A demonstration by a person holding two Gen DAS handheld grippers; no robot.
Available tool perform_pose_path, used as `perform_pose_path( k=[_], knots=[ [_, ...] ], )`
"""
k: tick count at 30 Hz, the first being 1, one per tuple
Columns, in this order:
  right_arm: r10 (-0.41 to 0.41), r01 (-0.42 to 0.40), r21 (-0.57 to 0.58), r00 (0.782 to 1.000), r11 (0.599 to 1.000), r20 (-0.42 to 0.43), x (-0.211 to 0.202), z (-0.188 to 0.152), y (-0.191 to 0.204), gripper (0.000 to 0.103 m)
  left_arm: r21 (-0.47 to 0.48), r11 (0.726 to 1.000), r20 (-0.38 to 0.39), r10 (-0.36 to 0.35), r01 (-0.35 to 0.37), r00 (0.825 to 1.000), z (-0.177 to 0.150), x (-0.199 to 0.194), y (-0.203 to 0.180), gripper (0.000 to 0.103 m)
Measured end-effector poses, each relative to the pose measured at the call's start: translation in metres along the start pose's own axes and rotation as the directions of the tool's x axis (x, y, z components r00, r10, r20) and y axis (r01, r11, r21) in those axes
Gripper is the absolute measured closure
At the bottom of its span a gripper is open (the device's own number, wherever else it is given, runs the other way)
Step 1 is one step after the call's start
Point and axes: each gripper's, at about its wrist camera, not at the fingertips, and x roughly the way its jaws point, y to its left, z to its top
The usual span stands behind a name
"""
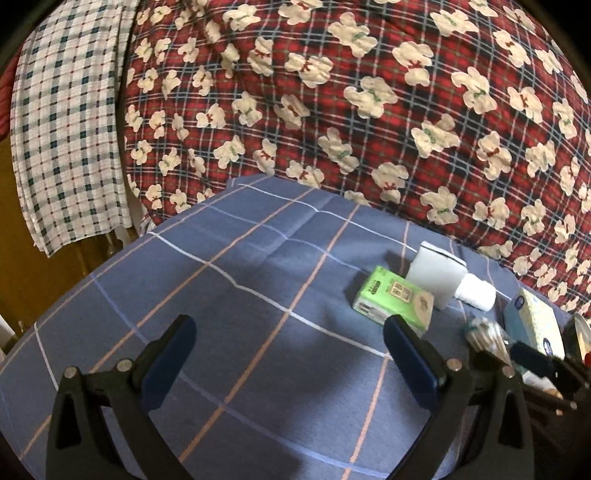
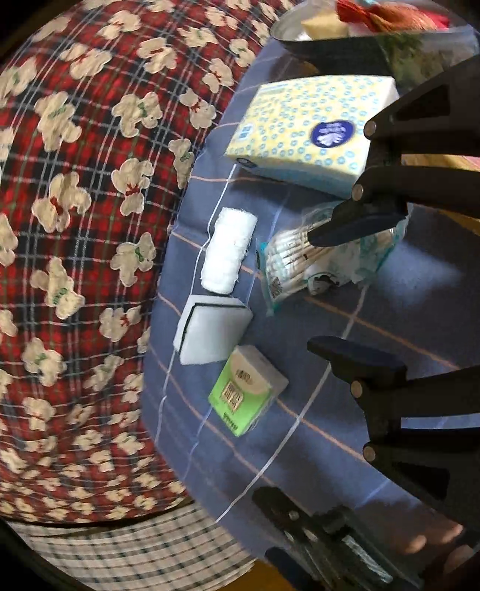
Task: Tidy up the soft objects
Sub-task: 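Grasp the white-and-teal wipes packet with the right tool and lift it, then grasp the green tissue pack with the left tool while the right tool holds the wipes packet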
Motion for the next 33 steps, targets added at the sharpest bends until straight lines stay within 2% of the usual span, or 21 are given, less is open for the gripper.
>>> perform_pose_path(
  k=[7,10,12,13,16,18,19,21,22,23,26,29,33],
  knots=[
    [-0.113,0.110,-0.040,0.990,0.993,-0.084,0.021,0.010,-0.003,0.049,-0.002,1.000,-0.012,-0.014,0.014,1.000,-0.001,0.000,-0.001,0.001],
    [-0.119,0.118,-0.020,0.988,0.993,-0.097,0.026,0.013,-0.008,0.050,0.000,1.000,-0.016,-0.018,0.018,1.000,-0.002,0.000,-0.002,0.001],
    [-0.121,0.123,0.010,0.988,0.992,-0.100,0.027,0.016,-0.016,0.065,0.005,1.000,-0.013,-0.021,0.021,1.000,-0.002,0.000,-0.003,0.001],
    [-0.118,0.120,0.020,0.989,0.993,-0.093,0.026,0.016,-0.019,0.076,0.006,1.000,-0.013,-0.022,0.022,1.000,-0.002,0.000,-0.004,0.001],
    [-0.021,0.028,0.108,0.998,0.994,-0.064,0.017,0.013,-0.032,0.079,0.004,1.000,-0.013,-0.022,0.022,1.000,-0.001,0.000,-0.004,0.001],
    [0.117,-0.115,0.182,0.993,0.977,-0.001,0.005,0.011,-0.040,0.080,0.004,1.000,-0.013,-0.021,0.021,1.000,-0.001,0.000,-0.005,0.001],
    [0.174,-0.177,0.209,0.984,0.962,0.032,0.000,0.009,-0.042,0.080,0.004,1.000,-0.014,-0.023,0.023,1.000,-0.001,0.001,-0.004,0.001],
    [0.298,-0.318,0.252,0.948,0.914,0.114,-0.012,0.004,-0.045,0.080,0.003,1.000,-0.014,-0.025,0.025,1.000,-0.001,0.001,-0.003,0.001],
    [0.326,-0.350,0.259,0.936,0.900,0.133,-0.015,0.001,-0.043,0.080,0.002,1.000,-0.014,-0.025,0.025,1.000,-0.001,0.001,-0.003,0.001],
    [0.338,-0.365,0.261,0.930,0.894,0.144,-0.018,-0.001,-0.040,0.080,0.000,1.000,-0.016,-0.026,0.026,1.000,-0.001,0.001,-0.003,0.001],
    [0.316,-0.331,0.220,0.943,0.918,0.101,-0.008,-0.003,-0.022,0.080,-0.003,1.000,-0.029,-0.023,0.023,0.999,-0.002,0.003,-0.003,0.001],
    [0.291,-0.295,0.230,0.955,0.927,0.054,0.010,-0.003,-0.014,0.080,0.001,1.000,-0.039,-0.020,0.020,0.999,-0.002,0.005,-0.004,0.001],
    [0.244,-0.252,0.188,0.968,0.949,0.064,0.013,0.001,-0.010,0.079,-0.003,1.000,-0.050,-0.019,0.019,0.999,-0.002,0.007,-0.003,0.001]
  ],
)
